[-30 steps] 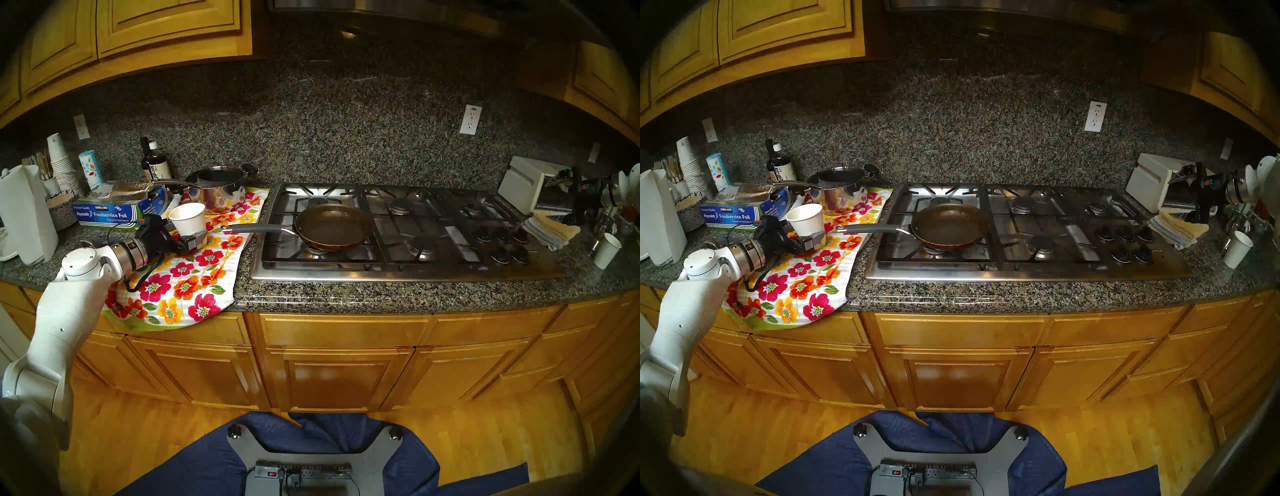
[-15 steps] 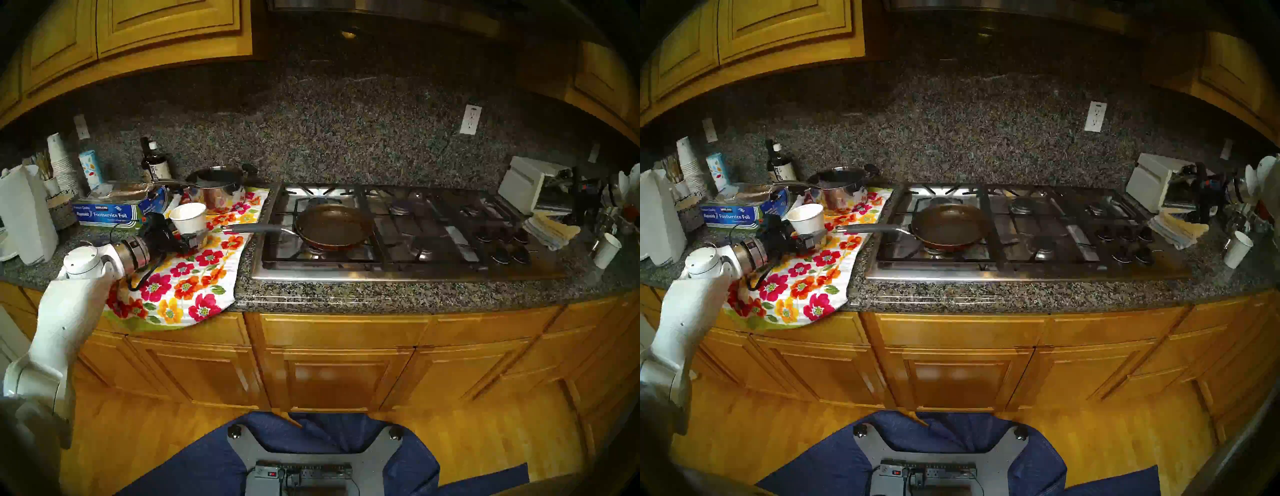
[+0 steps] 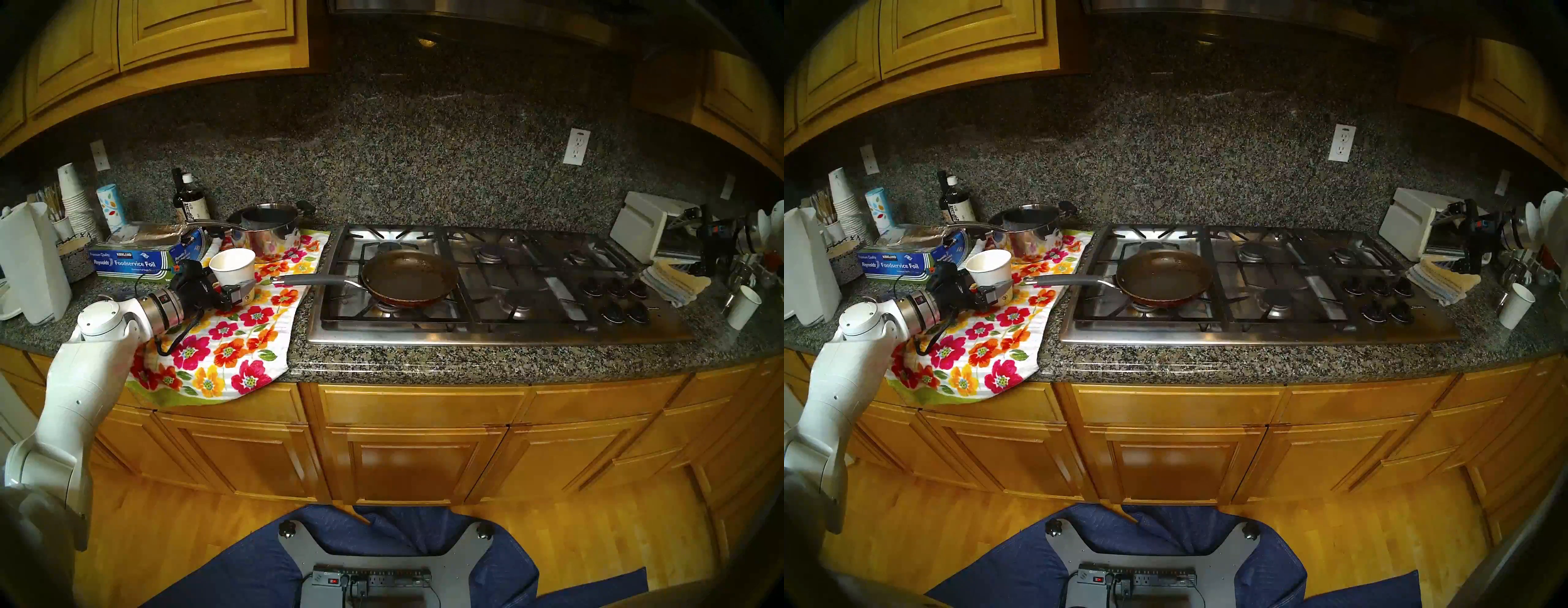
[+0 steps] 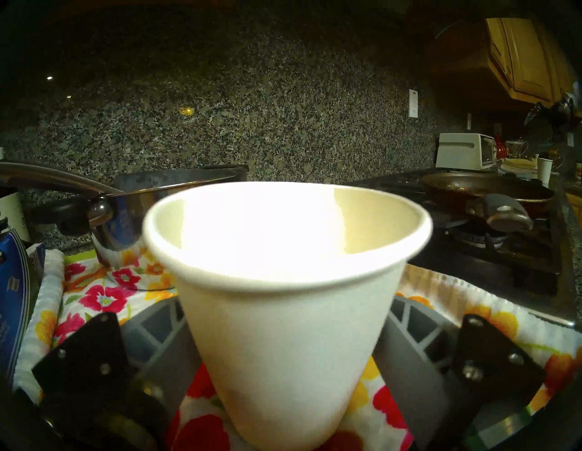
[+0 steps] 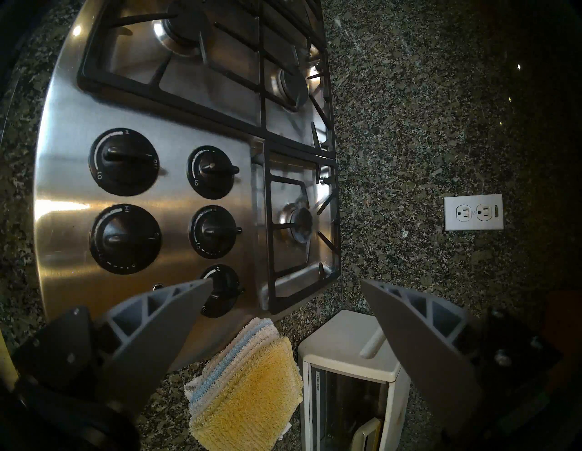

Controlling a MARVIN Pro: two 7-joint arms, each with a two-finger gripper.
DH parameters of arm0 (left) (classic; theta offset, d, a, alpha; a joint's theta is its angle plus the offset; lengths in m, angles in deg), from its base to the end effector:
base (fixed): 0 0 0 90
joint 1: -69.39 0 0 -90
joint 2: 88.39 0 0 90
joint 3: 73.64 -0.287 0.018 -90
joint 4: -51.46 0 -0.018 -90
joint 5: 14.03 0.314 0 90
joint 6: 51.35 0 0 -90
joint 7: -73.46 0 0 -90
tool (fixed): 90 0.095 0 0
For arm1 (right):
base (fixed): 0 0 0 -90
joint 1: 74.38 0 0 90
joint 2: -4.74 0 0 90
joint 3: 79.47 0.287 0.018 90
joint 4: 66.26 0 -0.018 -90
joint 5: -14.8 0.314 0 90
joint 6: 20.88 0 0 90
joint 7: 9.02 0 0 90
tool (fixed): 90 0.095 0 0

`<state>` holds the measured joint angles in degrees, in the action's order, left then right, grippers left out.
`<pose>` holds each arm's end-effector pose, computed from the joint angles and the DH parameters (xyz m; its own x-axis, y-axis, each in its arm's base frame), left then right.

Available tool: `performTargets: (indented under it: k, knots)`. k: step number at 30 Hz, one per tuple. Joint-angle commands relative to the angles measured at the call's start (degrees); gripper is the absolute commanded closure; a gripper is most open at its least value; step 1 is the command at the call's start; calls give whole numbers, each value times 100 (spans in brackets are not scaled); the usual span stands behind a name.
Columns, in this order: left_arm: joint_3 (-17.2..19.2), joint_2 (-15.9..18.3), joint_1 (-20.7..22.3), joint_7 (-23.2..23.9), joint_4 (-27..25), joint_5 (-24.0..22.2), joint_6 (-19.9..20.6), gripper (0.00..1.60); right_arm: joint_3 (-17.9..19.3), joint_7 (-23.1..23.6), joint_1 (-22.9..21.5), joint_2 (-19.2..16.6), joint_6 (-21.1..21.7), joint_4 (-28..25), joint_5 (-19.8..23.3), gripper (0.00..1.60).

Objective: Pick up the water cup, pour water into the pot, turn on the stove

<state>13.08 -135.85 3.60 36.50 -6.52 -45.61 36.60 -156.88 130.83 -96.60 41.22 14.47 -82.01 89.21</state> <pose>0.4741 0.2523 -0.2232 0.0487 -0.1336 0.9898 -0.5685 -0.8186 -0.0825 0.4451 -0.4475 0.0033 -0.1345 0.9792 0.1519 0.6322 -0.0332 0.7741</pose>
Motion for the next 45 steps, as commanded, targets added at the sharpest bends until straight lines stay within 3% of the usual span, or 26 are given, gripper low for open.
performTargets:
  k: [1,24,44,45]
  knots:
    - [203,104,142,4,-253,-120,-53,43,23,-3,-159,4,-6,111,14,0]
    - [378,296,297,4,-635,-68,196,43,23,-10,-152,4,-6,112,14,0]
    - [47,245,822,-247,-1179,317,705,43,24,-15,-146,5,-5,112,15,0]
    - [-60,206,1021,-218,-1084,369,739,43,24,-15,-145,5,-5,112,15,0]
